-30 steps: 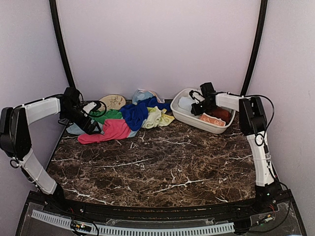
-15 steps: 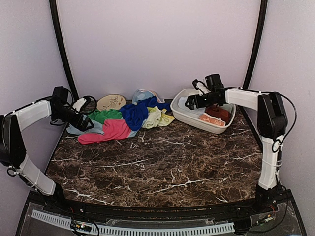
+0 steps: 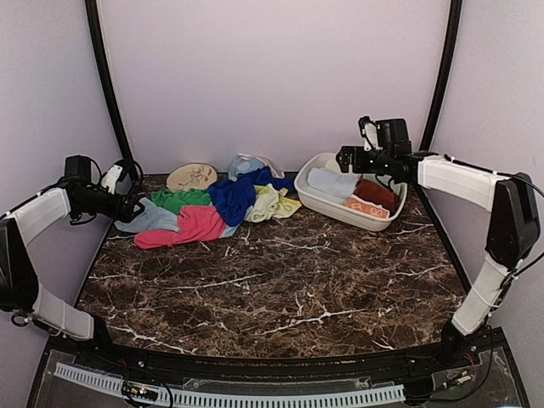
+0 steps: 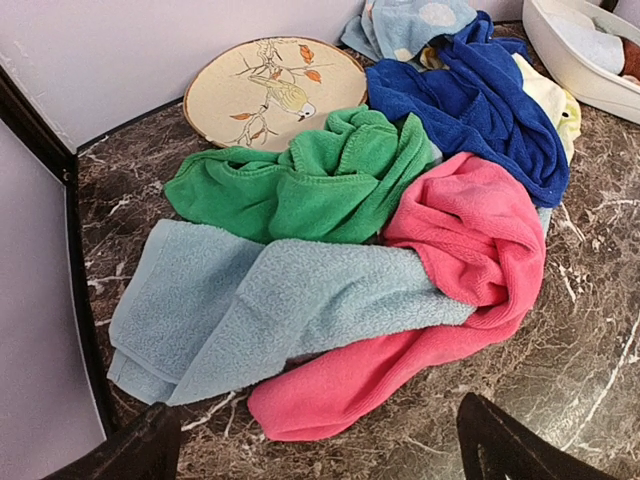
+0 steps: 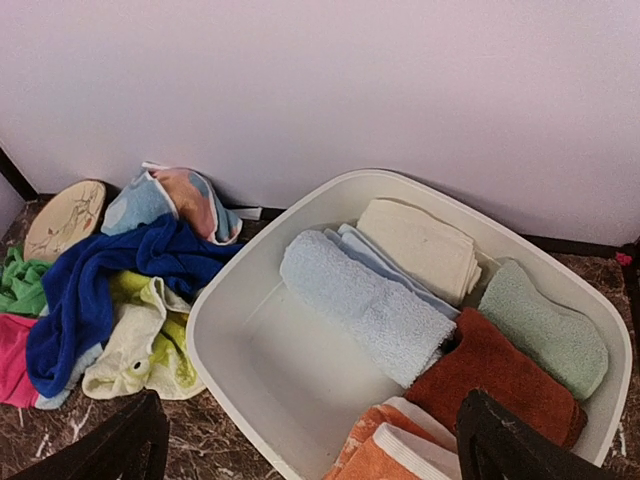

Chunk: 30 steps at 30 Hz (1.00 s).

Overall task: Roll the towels
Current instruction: Pick up the towel from the towel pile.

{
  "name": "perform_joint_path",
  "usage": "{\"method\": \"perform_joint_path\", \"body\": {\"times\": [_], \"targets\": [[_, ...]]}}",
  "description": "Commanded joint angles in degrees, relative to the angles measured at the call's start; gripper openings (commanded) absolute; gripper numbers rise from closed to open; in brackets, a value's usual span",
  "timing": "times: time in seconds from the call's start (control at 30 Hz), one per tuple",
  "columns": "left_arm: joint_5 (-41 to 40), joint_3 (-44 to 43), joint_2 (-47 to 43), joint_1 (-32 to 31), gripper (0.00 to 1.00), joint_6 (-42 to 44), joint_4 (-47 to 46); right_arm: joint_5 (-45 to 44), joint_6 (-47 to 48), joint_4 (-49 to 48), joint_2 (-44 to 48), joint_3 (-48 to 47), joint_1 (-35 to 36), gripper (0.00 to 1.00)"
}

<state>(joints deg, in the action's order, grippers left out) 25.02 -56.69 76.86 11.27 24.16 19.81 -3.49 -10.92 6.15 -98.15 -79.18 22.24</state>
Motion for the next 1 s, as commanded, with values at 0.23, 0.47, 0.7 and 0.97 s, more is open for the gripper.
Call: {"method": "perform_joint_path", "body": {"times": [0.23, 0.47, 0.7, 0.97], "targets": [[10.75, -0.61, 6.43, 1.21, 0.91, -2.02, -3.20, -11.28, -6.73, -7.45, 5.48, 9.69, 3.43, 1.00], [12.03, -5.87, 17.10, 0.85, 0.78, 1.75, -0.38, 2.37, -12.29, -14.08, 12.08, 17.88, 1.12, 1.00], [13.67, -11.65, 24.97, -4.04, 0.64, 6.99, 10.89, -7.20, -7.53, -9.34, 14.47, 18.45, 10.15, 1.00], [12.25, -9.56, 25.86, -6.40, 0.65, 12.39, 14.77, -13.14, -5.33, -6.24, 14.61, 17.55, 17.27, 0.99]]}}
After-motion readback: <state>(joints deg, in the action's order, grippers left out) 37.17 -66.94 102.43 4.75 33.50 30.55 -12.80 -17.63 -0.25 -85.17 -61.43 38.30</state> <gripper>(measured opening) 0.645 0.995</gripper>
